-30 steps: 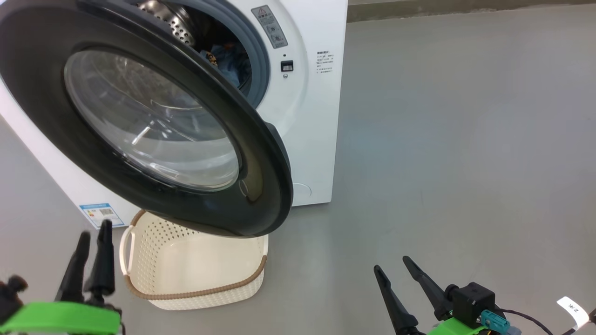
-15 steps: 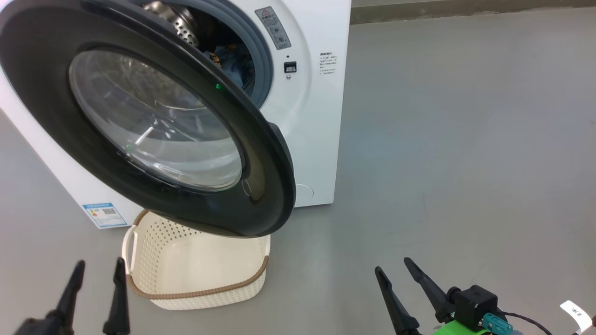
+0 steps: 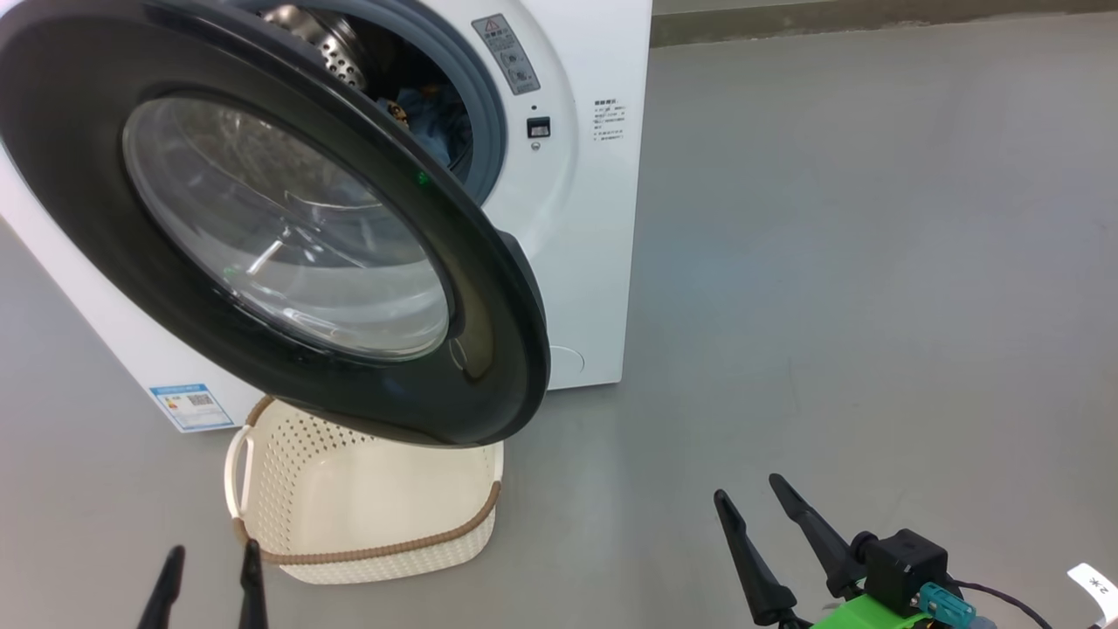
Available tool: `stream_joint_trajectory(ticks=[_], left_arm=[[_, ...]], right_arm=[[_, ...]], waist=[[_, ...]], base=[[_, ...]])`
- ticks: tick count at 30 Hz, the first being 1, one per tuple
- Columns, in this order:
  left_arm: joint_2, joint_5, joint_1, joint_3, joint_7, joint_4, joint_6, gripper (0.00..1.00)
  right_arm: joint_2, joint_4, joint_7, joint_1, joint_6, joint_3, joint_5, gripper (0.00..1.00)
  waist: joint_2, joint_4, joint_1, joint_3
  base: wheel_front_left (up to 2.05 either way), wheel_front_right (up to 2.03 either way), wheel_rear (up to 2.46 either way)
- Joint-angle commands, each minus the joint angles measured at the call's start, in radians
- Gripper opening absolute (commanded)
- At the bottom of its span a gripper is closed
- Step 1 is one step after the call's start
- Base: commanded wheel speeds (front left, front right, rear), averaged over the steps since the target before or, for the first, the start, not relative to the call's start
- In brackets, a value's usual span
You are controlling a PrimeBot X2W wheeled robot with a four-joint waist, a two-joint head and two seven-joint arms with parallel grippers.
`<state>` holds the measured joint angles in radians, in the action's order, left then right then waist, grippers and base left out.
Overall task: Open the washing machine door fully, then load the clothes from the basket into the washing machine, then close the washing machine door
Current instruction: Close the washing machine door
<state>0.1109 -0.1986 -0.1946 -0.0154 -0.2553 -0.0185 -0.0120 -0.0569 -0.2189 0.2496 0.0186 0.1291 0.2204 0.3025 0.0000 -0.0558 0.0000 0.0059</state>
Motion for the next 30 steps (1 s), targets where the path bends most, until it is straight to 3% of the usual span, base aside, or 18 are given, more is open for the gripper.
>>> stream_joint_trajectory(ticks=[1, 10, 30], left_arm=[[0.003, 0.012, 0.015, -0.043, -0.006, -0.025, 0.001, 1.0], [-0.032, 0.041, 0.003, -0.073, -0.006, -0.013, -0.004, 1.0], [-0.054, 0.058, 0.017, -0.104, -0.006, 0.004, 0.03, 1.0]], right_arm=[[0.007, 0.029, 0.012, 0.006, 0.002, 0.024, 0.003, 1.0], [0.007, 0.033, 0.012, 0.004, 0.002, 0.021, 0.001, 1.0], [0.007, 0.036, 0.012, 0.006, 0.002, 0.016, -0.004, 1.0]], waist=[[0.0, 0.001, 0.0, 0.001], [0.0, 0.001, 0.0, 0.004], [0.0, 0.002, 0.0, 0.012]], base=[[0.0, 0.0, 0.0], [0.0, 0.0, 0.0], [0.0, 0.0, 0.0]])
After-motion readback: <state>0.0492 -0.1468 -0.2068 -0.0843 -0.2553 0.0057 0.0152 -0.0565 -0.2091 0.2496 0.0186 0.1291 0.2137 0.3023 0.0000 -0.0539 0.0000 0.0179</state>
